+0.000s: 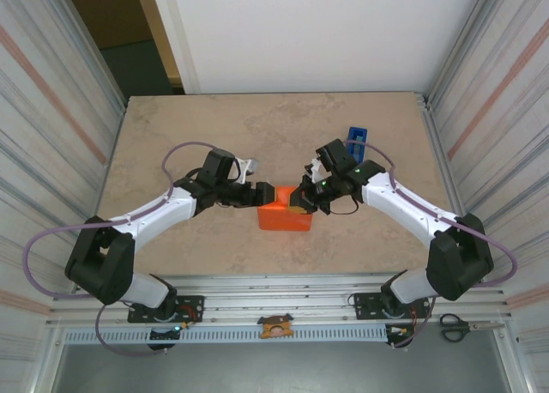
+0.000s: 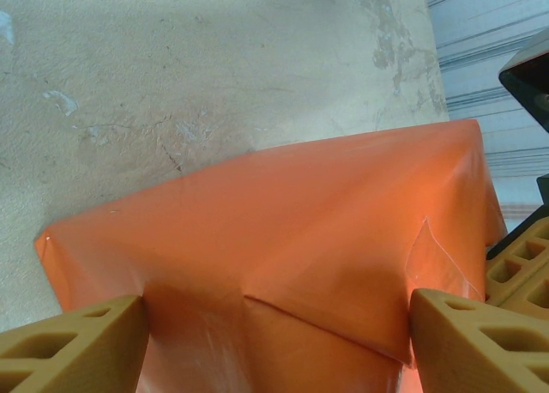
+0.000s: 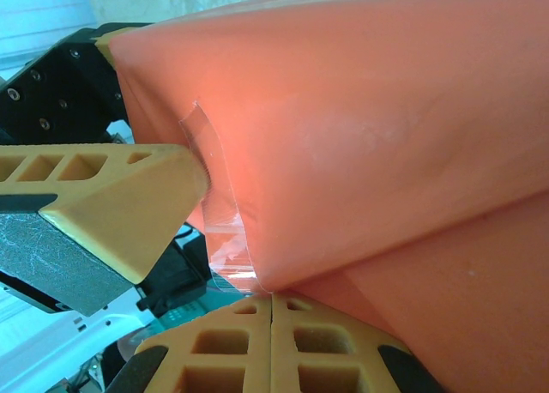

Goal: Wrap the gift box in paper
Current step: Stick the wrapping paper to the gift box.

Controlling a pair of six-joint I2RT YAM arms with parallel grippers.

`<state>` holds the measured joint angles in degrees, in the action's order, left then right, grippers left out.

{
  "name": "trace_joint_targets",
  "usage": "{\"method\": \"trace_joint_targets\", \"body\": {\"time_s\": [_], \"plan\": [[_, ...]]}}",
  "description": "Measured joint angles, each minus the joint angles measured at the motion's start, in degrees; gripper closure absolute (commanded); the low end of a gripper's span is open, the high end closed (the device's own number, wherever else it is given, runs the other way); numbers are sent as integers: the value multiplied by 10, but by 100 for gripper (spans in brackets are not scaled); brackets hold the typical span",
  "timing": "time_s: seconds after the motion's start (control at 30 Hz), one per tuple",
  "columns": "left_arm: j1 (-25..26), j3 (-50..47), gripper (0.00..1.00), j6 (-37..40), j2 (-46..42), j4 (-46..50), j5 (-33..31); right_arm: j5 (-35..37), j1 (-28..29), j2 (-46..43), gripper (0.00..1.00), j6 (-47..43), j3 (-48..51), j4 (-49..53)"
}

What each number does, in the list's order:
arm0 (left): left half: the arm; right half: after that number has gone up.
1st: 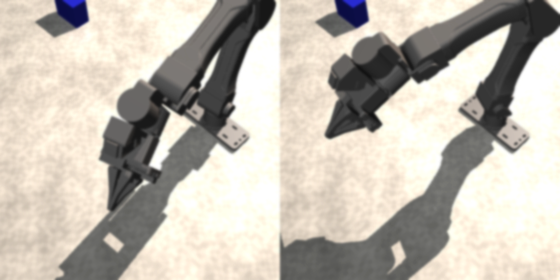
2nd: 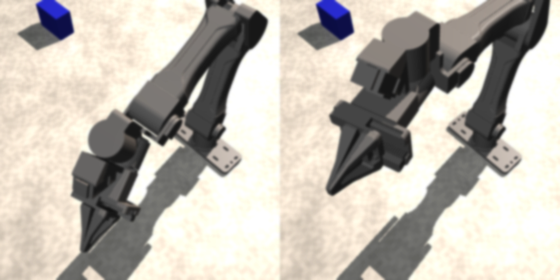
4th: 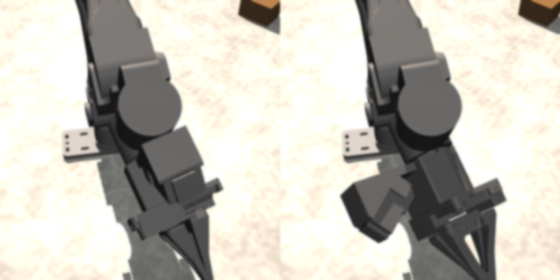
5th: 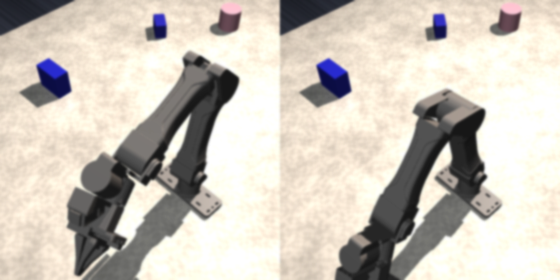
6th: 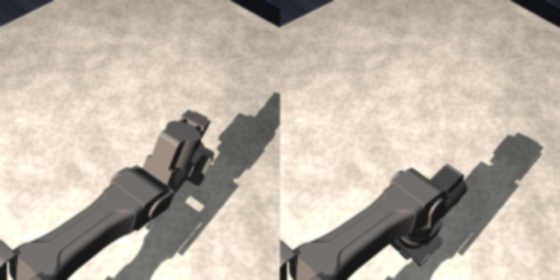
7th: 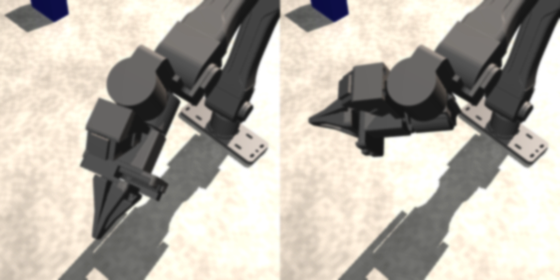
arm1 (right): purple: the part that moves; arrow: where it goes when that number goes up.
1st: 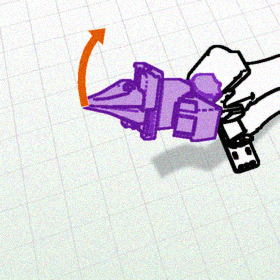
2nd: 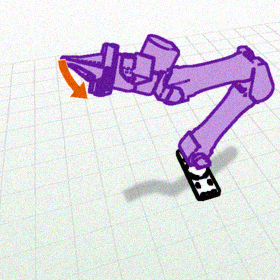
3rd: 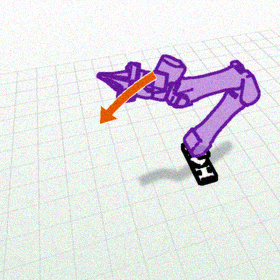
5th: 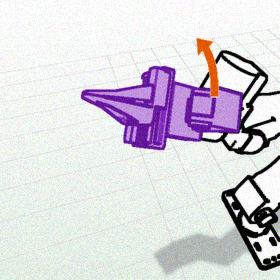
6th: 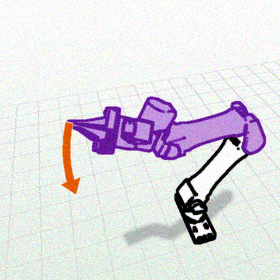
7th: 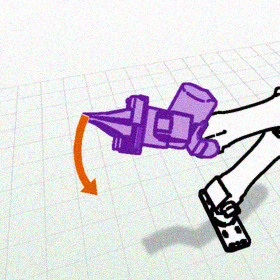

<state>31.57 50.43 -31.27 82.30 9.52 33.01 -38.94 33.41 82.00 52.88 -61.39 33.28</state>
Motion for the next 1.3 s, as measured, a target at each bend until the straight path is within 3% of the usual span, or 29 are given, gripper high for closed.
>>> {"method": "trace_joint_targets", "body": {"time_s": [0.67,1.03,1.3], "plan": [[0,0,26,0,0,0,0,-1,0,-15,93,-5,0,1],[0,0,26,0,0,0,0,-1,0,-19,84,-6,0,3],[0,0,26,0,0,0,0,-1,0,-23,83,-6,0,2]]}}
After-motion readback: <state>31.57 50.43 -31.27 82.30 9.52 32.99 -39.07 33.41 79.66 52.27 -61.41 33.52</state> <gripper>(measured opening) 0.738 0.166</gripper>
